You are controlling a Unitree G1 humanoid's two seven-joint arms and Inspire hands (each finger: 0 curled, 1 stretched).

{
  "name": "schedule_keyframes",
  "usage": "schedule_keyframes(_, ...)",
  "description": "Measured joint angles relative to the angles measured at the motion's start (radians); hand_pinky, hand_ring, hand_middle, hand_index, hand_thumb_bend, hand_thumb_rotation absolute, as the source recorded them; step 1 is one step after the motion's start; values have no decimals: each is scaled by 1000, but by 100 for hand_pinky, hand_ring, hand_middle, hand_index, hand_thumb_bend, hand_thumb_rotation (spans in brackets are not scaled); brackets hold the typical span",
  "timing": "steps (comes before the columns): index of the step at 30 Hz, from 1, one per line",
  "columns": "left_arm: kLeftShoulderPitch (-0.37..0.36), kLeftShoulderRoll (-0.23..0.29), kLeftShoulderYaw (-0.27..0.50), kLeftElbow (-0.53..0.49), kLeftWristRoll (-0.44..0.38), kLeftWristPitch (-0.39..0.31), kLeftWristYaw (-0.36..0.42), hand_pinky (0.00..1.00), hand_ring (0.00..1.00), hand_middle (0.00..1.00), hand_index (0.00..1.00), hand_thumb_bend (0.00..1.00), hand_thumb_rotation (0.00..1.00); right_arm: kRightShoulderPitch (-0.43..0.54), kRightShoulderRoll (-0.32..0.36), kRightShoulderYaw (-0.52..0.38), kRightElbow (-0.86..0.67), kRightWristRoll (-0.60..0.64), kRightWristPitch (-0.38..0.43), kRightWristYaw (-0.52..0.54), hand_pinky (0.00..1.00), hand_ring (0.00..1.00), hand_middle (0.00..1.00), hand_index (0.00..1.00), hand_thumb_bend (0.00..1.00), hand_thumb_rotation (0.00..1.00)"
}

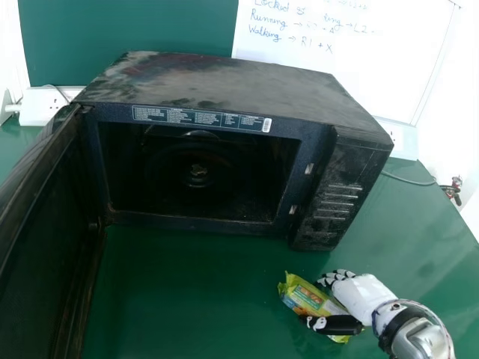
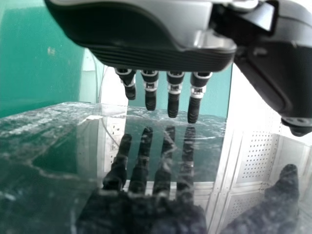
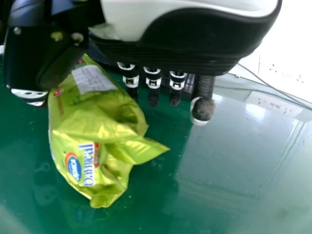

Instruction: Put biscuit inside oven

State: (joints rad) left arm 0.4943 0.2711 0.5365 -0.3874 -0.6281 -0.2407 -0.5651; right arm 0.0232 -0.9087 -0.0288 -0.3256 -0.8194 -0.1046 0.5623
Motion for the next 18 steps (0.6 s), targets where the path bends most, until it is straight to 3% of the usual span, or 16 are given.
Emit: schedule_keyframes(18,15,-5,0,-7,20,-21,9,100,100,100,100,100,100,17,30,69,21,-116,40,-104,0,100,100,99,83,87)
